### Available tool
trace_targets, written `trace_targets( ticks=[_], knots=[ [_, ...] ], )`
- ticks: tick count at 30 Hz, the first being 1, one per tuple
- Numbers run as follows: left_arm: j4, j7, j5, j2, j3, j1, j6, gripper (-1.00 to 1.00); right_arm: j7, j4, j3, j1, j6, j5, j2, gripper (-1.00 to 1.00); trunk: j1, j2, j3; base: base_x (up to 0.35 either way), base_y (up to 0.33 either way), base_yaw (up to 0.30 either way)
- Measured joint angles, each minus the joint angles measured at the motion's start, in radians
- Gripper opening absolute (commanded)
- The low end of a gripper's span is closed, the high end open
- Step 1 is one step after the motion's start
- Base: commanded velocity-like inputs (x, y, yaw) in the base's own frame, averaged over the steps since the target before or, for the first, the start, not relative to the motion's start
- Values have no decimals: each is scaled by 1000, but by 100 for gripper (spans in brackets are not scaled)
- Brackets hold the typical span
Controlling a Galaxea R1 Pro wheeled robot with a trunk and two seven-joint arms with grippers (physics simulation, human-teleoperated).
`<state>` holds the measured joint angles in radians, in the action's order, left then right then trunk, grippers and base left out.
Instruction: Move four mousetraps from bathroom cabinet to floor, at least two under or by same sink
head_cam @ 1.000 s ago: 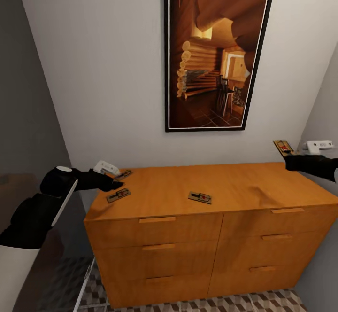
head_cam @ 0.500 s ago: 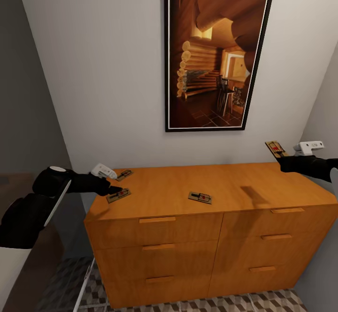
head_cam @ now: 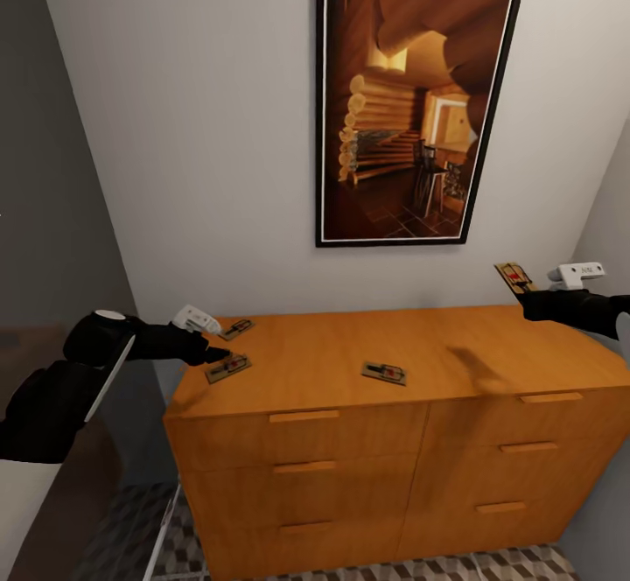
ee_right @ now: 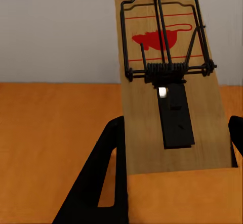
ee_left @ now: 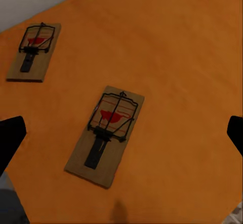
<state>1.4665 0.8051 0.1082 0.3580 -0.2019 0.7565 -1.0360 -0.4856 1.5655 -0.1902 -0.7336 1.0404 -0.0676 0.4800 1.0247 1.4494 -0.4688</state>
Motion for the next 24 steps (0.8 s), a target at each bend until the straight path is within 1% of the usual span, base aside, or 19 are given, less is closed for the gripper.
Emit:
trace_targets(
  ticks=[4, 12, 15, 20, 24],
  knots=[
    [0, 0, -1, 0, 0, 0, 3, 100, -1, 0, -2, 0, 0, 0, 0, -100, 0, 0, 0, 124, 149, 0],
    [-1, -1, 3, 1, 1, 0, 5, 100, -2, 0, -7, 0, 0, -1, 0, -100, 0, 0, 0, 16, 19, -5],
    [-1, -1, 5, 0, 0, 0, 5, 100, -3, 0, -10, 0, 1, -1, -1, -100, 0, 0, 0, 1, 2, -149],
    [-1, -1, 6, 0, 2, 0, 6, 100, -2, 0, -26, 0, 0, -1, -1, -100, 0, 0, 0, 0, 0, -241],
    [-1, -1, 6, 0, 4, -1, 6, 100, -2, 0, -31, 0, 0, -1, 0, -100, 0, 0, 0, 0, 0, -118]
  ],
)
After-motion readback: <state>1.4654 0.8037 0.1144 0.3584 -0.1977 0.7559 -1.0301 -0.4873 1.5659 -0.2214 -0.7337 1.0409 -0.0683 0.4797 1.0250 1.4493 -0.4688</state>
